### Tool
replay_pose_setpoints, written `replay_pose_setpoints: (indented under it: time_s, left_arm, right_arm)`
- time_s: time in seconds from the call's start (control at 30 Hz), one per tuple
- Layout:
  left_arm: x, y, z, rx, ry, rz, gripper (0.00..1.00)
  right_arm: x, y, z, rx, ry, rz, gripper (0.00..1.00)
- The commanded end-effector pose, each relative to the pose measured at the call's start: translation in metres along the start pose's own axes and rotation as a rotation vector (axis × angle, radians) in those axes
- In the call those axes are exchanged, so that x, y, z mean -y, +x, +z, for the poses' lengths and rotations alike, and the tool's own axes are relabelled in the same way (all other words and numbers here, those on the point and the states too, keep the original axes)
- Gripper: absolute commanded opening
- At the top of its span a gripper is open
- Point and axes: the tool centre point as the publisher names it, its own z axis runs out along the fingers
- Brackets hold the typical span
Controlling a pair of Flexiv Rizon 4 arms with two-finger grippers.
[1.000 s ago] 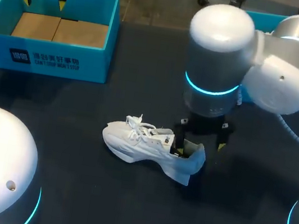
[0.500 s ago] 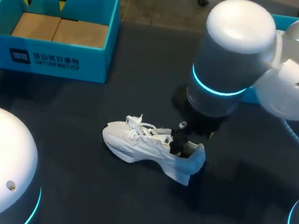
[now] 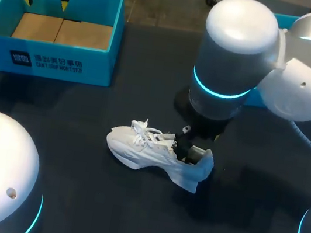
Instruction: Take the shoe out of the shoebox, open the shoe tongue, remove and reinsert the insole, then place the shoe into the shoebox
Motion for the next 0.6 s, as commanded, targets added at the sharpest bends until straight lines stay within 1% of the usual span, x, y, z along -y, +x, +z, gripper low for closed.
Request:
replay_pose_setpoints:
  time_s: [0.03, 0.1, 0.13, 0.23, 0.37, 0.43, 0.5, 0.6]
  left_arm:
    - [0.000, 0.000, 0.000, 0.000, 0.000, 0.000, 1.00]
    - [0.000, 0.000, 0.000, 0.000, 0.000, 0.000, 1.00]
    - [0.000, 0.000, 0.000, 0.000, 0.000, 0.000, 1.00]
    - [0.000, 0.000, 0.000, 0.000, 0.000, 0.000, 1.00]
    - [0.000, 0.000, 0.000, 0.000, 0.000, 0.000, 1.00]
    - [0.000, 0.000, 0.000, 0.000, 0.000, 0.000, 1.00]
    - [0.000, 0.000, 0.000, 0.000, 0.000, 0.000, 1.00]
    - [0.000, 0.000, 0.000, 0.000, 0.000, 0.000, 1.00]
  right_arm:
    - [0.021, -0.012, 0.000, -0.027, -0.186, -0.152, 1.00]
    - [0.024, -0.018, -0.001, -0.032, -0.201, -0.226, 1.00]
    - [0.025, -0.020, -0.001, -0.050, -0.204, -0.240, 1.00]
    - [0.025, -0.025, -0.001, -0.082, -0.226, -0.356, 1.00]
    - [0.023, -0.025, -0.001, -0.140, -0.281, -0.535, 1.00]
    - [0.023, -0.024, 0.002, -0.158, -0.284, -0.597, 1.00]
    - [0.023, -0.024, 0.004, -0.172, -0.319, -0.651, 1.00]
    - [0.025, -0.024, 0.003, -0.181, -0.406, -0.727, 1.00]
